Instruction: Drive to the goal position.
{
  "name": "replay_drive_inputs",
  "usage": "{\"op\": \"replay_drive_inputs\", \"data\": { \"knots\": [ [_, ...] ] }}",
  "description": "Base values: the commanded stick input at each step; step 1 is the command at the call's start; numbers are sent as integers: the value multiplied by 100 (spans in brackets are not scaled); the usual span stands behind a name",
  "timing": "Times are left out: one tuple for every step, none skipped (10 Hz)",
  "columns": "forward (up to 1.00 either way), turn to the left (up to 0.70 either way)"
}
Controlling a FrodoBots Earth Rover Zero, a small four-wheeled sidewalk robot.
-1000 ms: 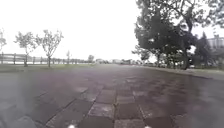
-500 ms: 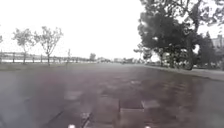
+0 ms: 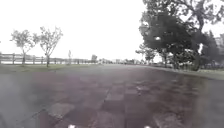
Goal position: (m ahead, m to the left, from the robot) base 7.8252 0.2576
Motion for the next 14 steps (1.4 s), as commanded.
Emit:
{"op": "replay_drive_inputs", "data": {
  "knots": [
    [100, 0],
    [100, 0],
    [100, 0],
    [100, 0],
    [100, 0],
    [100, 0],
    [100, 0],
    [100, 0],
    [100, 0],
    [100, 0],
    [100, 0],
    [100, 0],
    [100, 0],
    [100, 0]
  ]
}}
